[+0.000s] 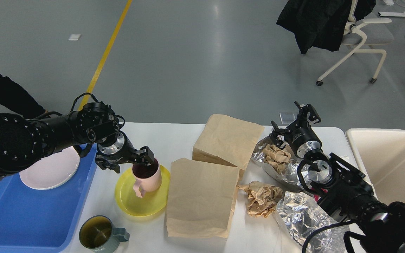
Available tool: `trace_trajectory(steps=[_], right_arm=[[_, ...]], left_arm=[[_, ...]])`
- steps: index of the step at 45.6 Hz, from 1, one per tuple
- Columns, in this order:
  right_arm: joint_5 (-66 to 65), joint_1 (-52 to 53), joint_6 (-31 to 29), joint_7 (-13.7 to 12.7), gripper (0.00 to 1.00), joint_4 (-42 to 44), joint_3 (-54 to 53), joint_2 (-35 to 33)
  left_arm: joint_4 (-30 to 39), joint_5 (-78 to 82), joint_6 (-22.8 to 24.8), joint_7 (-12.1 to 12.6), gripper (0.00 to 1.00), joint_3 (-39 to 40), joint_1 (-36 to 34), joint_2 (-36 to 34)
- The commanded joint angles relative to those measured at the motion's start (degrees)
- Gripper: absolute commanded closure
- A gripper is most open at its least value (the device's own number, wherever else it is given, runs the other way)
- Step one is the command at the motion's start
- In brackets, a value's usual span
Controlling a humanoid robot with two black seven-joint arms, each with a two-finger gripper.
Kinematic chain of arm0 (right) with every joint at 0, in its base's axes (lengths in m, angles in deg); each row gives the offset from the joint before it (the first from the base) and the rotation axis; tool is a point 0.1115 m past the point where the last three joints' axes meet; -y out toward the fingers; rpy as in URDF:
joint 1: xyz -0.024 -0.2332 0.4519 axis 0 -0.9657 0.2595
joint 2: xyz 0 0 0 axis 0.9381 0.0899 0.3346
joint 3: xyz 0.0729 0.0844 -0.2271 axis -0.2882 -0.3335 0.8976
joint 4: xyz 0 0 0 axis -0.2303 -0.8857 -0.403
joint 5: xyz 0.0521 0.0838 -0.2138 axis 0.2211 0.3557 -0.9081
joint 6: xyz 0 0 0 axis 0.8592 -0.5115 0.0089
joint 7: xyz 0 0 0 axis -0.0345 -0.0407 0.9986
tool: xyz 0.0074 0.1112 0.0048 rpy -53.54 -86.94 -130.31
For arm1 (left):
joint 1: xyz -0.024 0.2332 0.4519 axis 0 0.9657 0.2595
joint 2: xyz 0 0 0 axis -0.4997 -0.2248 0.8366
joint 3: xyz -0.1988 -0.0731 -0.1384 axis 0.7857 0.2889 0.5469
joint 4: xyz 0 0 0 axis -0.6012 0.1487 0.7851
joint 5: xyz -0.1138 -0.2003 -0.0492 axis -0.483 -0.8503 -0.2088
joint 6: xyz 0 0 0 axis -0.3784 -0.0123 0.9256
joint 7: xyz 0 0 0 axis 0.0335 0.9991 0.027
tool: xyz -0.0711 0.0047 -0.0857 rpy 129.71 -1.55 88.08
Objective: Tidy desktop
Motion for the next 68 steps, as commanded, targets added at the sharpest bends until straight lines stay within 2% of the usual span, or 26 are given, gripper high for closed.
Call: trace_trajectory(steps=[1,10,15,19,26,30,34,56,59,66,68], right_arm=[[0.0,0.0,-0.01,0.06,0.0,0.0,0.0,0.0],[0.0,0.0,-0.01,-0.03,0.0,0.0,0.0,0.0],[0.0,0.0,-0.01,-0.03,0.0,0.0,0.0,0.0],[0.0,0.0,0.08,-0.03,0.0,0.0,0.0,0.0],[0.0,0.0,-0.01,0.06,0.0,0.0,0.0,0.0],[0.0,0.0,-0.01,0.06,0.0,0.0,0.0,0.0],[0.0,0.0,-0.01,0.06,0.0,0.0,0.0,0.09],[0.0,0.0,-0.01,0.06,0.0,0.0,0.0,0.0],[0.0,0.0,-0.01,-0.03,0.0,0.0,0.0,0.0],[0.0,0.0,-0.01,-0.03,0.0,0.0,0.0,0.0],[0.0,0.0,-0.01,0.06,0.0,0.0,0.0,0.0]], left_arm=[[-0.98,0.08,-0.26,-0.01,0.04,0.02,0.96,0.68],[-2.48,0.08,-0.53,1.31,0.07,0.11,2.28,0.76],[-2.92,0.08,-0.62,1.66,0.15,0.11,2.81,1.12],[-2.92,0.08,0.44,2.19,0.36,0.02,2.72,1.03],[-3.01,0.08,1.76,4.21,0.64,0.02,2.54,1.03],[-3.01,0.08,2.37,5.18,0.87,0.11,2.72,1.12],[-3.01,0.08,3.51,5.62,1.0,0.29,2.72,1.12],[-4.77,0.0,4.48,6.76,1.0,0.99,1.93,1.38],[-4.33,-0.62,6.32,7.46,1.0,1.6,1.05,1.38],[-3.89,-1.15,14.41,7.55,1.0,3.54,-3.6,0.24],[-3.1,-1.41,14.48,7.55,1.0,3.54,-5.18,-0.46]])
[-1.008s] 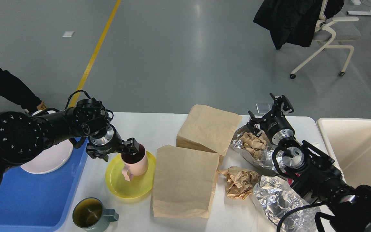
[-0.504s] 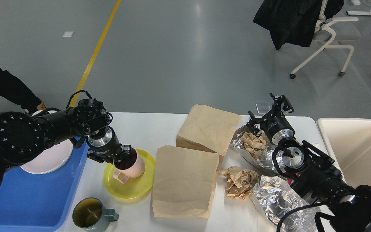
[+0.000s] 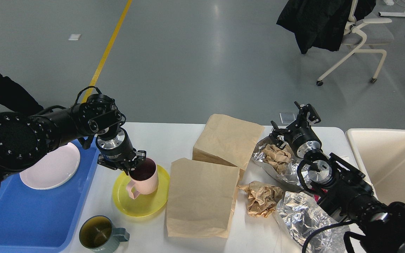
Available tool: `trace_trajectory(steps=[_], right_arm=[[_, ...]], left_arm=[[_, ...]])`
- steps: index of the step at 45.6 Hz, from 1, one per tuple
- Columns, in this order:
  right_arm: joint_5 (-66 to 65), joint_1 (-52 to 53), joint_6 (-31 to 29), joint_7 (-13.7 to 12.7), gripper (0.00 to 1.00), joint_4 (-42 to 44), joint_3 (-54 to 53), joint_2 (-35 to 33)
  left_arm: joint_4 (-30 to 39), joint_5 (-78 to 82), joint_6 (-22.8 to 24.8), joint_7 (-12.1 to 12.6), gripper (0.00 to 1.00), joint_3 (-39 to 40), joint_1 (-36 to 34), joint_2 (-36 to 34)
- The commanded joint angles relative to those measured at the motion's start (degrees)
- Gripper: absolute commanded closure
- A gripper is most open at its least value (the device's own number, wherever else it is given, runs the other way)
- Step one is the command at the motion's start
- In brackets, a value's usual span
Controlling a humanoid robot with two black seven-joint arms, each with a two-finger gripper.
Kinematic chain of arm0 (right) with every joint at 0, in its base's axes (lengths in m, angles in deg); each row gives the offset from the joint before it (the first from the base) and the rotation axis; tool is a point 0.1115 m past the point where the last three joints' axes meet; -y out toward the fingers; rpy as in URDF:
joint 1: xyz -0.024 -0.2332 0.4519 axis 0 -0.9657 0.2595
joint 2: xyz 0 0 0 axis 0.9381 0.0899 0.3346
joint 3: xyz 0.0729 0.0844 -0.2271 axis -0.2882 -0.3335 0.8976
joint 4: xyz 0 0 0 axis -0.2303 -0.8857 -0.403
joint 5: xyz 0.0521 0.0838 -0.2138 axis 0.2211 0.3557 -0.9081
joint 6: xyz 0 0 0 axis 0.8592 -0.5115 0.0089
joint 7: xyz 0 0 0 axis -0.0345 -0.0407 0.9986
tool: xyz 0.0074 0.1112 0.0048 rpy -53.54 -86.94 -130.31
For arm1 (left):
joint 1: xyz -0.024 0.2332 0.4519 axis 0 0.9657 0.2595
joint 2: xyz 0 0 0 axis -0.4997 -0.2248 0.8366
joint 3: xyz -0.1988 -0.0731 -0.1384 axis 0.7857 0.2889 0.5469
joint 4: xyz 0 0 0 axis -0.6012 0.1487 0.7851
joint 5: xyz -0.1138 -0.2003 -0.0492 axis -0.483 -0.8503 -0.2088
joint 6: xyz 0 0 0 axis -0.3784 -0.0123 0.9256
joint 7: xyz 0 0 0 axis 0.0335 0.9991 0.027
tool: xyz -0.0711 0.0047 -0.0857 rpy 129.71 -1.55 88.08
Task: Tidy desktop
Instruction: 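Lift the left gripper away from the mug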
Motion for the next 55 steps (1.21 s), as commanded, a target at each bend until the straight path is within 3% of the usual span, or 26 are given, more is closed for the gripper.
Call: trace_trajectory(steps=[1,10,29,32,38,40,45,47,55], right_arm=[[0.0,-0.09,0.09,0.03,0.0,0.0,0.0,0.01],[0.0,0.0,0.0,-0.06,0.0,0.0,0.0,0.01],[0.0,0.0,0.01,-0.06,0.0,0.0,0.0,0.01],[0.0,0.0,0.0,0.03,0.0,0.0,0.0,0.01],[0.0,0.0,0.0,0.03,0.0,0.0,0.0,0.01],[0.0,0.0,0.09,0.03,0.0,0.0,0.0,0.01],[0.0,0.0,0.0,0.03,0.0,0.0,0.0,0.01],[0.0,0.0,0.01,0.03,0.0,0.0,0.0,0.01],[0.0,0.0,0.0,0.03,0.0,0.0,0.0,0.01]], left_arm=[[1.51,-0.64,3.06,0.04,1.0,0.43,-4.5,-1.93],[11.44,-0.91,3.06,-0.05,1.0,-0.1,-14.0,-9.93],[12.24,-0.73,3.06,-0.05,1.0,-0.36,-14.0,-11.16],[12.33,-0.73,3.06,-0.13,0.86,-0.54,-15.32,-11.34],[12.85,-0.73,3.06,-0.84,0.23,-5.54,-21.64,-12.22],[13.64,-0.73,3.06,-0.84,0.13,-8.17,-24.62,-12.31],[17.24,-0.73,3.06,-1.27,0.11,-15.38,-32.88,-12.92],[19.26,-0.73,3.06,-2.76,0.11,-17.84,-35.88,-13.27],[30.68,-0.73,3.06,-14.62,0.11,-27.07,-46.15,-14.33]])
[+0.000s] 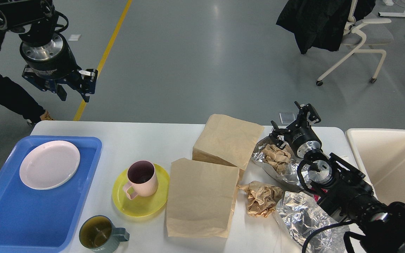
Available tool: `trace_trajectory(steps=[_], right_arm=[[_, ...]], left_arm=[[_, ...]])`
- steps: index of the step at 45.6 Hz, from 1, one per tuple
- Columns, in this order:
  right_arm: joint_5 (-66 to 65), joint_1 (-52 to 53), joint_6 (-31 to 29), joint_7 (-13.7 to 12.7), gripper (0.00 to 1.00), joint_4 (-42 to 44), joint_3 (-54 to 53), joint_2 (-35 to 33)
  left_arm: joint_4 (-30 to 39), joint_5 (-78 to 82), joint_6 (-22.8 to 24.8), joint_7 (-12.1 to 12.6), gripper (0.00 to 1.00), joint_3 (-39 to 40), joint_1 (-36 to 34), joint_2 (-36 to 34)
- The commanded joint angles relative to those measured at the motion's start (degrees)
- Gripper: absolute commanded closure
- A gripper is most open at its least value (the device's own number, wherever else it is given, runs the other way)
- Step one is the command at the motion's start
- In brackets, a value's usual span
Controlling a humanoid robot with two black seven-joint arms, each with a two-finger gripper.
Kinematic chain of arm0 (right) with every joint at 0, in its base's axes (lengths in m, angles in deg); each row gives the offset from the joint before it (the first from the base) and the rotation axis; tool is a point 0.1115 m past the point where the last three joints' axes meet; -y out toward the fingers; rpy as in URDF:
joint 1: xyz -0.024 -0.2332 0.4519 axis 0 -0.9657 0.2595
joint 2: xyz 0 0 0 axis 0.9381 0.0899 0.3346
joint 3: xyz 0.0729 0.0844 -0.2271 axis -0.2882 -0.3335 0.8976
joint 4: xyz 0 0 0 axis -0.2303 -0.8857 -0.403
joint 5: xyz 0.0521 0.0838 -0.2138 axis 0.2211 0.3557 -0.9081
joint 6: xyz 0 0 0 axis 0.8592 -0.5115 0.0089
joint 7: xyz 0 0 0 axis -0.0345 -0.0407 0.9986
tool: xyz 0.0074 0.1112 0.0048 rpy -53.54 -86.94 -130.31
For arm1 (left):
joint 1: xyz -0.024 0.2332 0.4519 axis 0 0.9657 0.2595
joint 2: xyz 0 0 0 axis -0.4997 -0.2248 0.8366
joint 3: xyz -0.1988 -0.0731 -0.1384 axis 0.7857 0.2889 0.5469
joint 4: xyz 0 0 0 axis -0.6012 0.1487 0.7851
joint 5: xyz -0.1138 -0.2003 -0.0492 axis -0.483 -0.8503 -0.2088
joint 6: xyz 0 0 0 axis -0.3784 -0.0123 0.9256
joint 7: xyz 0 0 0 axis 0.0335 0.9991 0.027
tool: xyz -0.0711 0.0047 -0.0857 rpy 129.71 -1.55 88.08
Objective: Tidy desktop
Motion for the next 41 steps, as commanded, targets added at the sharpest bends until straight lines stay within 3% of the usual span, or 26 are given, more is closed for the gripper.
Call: trace_trajectory(steps=[1,6,29,41], right_arm=[[0.0,0.0,-0.01,0.01,0.0,0.0,0.0,0.0],[0.0,0.0,0.08,0.01,0.0,0.0,0.0,0.0],[0.0,0.0,-0.01,0.01,0.0,0.0,0.0,0.0],[0.0,0.0,-0.01,-0.08,0.0,0.0,0.0,0.0]], left_arm=[[7.11,0.0,-0.01,-8.09,0.11,-6.23,-7.02,-0.32],[7.47,0.0,-0.01,-11.09,0.11,-8.26,-9.32,-0.05],[6.76,0.0,-0.01,-10.82,0.08,-6.94,-8.27,0.3],[4.66,0.36,-0.01,-9.86,0.08,-1.06,6.66,2.76]])
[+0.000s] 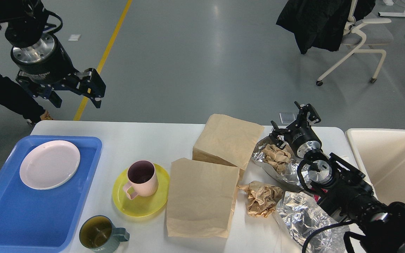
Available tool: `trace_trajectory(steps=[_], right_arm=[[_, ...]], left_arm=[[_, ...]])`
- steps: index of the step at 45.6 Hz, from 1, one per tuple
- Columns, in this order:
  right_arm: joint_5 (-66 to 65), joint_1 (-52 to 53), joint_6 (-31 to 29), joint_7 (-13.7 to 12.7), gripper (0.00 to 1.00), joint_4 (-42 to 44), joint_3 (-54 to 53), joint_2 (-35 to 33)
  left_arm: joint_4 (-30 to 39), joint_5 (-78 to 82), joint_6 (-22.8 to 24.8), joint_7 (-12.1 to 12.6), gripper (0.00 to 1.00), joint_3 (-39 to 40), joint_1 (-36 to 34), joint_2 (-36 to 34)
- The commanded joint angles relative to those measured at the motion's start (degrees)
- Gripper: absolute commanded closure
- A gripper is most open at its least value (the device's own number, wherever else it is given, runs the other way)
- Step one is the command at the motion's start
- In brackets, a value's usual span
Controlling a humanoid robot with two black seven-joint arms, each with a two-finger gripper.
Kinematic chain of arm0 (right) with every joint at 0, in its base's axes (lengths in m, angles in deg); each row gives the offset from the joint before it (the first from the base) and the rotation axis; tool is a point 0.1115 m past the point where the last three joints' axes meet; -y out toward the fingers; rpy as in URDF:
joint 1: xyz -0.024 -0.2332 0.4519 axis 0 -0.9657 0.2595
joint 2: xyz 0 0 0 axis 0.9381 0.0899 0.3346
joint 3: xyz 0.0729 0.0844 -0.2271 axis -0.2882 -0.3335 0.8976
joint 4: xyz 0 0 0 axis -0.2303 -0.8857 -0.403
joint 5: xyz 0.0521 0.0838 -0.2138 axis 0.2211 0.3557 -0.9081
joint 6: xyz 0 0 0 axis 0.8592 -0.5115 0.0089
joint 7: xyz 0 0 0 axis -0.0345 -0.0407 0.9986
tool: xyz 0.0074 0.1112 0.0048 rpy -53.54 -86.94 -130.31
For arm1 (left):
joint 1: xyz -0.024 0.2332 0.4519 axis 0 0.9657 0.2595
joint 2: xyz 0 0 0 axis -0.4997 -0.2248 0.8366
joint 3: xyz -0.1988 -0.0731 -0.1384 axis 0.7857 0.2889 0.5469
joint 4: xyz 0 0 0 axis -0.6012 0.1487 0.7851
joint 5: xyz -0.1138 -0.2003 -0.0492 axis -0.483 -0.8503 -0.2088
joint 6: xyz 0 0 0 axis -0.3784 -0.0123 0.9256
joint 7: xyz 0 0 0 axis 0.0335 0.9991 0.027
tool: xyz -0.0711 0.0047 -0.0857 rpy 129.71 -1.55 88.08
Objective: Tidy desktop
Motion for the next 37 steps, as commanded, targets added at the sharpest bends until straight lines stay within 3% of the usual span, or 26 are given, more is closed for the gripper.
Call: trace_trajectory(steps=[1,22,37], right_arm=[[0.0,0.0,-0.02,-0.03,0.0,0.0,0.0,0.0],[0.0,0.0,0.07,-0.03,0.0,0.0,0.0,0.0],[0.0,0.0,-0.02,-0.03,0.0,0.0,0.0,0.0]], left_arm=[[-2.21,0.42,-0.01,1.14,0.08,3.84,8.79,2.08],[-18.12,0.77,-3.41,9.58,0.08,14.3,30.68,5.42],[-20.5,0.86,-10.18,10.19,0.07,17.03,36.75,9.2]])
